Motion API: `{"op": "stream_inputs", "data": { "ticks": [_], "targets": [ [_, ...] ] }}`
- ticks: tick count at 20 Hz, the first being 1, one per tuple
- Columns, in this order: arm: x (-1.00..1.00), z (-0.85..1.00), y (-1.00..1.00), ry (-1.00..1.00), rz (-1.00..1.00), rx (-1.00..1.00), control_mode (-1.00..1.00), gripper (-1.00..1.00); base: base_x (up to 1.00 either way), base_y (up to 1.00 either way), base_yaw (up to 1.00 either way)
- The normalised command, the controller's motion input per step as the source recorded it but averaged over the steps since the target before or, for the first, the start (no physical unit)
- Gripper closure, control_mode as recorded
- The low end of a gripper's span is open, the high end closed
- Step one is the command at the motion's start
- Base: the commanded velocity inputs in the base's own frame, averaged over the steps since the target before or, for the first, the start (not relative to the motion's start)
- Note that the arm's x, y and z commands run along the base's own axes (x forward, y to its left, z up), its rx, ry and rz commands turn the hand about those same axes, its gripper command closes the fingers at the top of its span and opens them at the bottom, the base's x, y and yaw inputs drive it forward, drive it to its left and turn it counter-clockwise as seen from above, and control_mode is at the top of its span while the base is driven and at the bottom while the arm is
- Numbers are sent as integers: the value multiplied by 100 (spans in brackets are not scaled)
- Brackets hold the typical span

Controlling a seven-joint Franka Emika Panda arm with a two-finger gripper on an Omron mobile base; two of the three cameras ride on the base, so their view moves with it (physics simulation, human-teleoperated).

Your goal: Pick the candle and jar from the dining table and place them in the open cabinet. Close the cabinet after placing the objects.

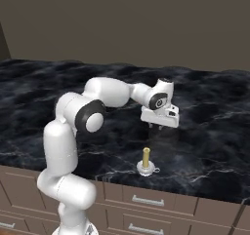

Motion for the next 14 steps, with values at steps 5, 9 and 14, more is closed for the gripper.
{"op": "stream_inputs", "data": {
  "ticks": [5, 9, 14],
  "targets": [
    [-6, -74, 16, -4, 0, 0, -100, 100, 0, 0, 0],
    [-13, -42, 23, -9, 0, -9, -100, 100, 0, 0, 0],
    [-42, 16, 38, -22, 2, -27, -100, 100, 0, 0, 0]
  ]
}}
